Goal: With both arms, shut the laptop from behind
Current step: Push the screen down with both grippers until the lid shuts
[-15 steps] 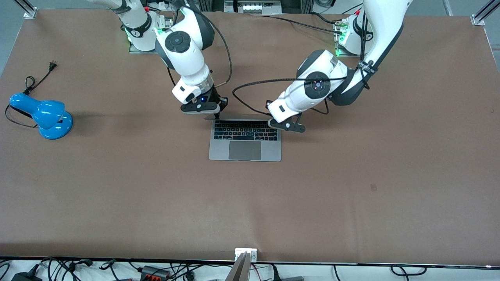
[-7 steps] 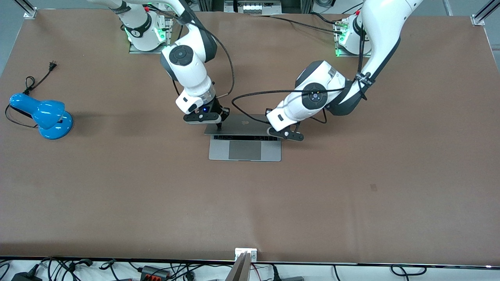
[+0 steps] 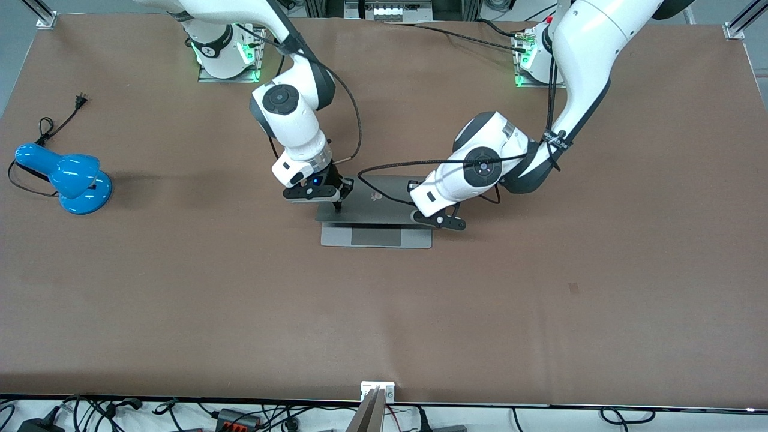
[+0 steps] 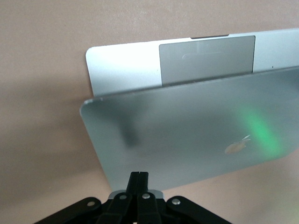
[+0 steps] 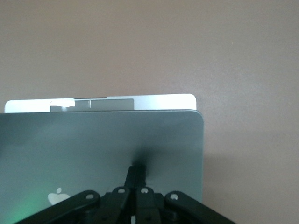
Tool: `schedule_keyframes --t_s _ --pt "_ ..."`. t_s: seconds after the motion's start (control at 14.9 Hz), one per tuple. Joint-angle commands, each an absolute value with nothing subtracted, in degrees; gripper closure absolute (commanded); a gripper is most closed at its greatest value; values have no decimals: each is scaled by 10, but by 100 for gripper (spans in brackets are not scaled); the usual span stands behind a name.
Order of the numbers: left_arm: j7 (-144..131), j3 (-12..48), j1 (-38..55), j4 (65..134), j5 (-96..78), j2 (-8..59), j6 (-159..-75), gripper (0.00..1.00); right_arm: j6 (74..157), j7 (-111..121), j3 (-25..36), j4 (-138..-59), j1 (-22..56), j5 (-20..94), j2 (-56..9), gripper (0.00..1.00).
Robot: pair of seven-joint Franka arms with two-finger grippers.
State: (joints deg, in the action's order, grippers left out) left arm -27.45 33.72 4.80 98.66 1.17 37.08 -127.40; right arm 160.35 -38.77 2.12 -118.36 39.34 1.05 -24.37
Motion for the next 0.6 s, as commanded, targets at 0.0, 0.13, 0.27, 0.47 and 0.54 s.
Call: schedule_keyframes --t_s 0.0,0.13,0.27,0.47,0.54 --pt "-285 334 55 965 27 396 -1289 100 1618 -391 25 -1159 393 -1 -274 100" --pt "-284 327 56 963 28 408 -1306 100 1622 -392 25 -1158 395 -1 -286 100" --pt "-285 325 62 962 57 425 -1324 100 1644 -391 26 -1155 393 -1 -300 100" --pt "-287 316 71 947 65 446 -1327 100 1656 -391 39 -1151 401 -2 -313 100" --pt "-287 309 81 943 65 448 -1331 100 1660 -391 40 -1150 403 -2 -318 100"
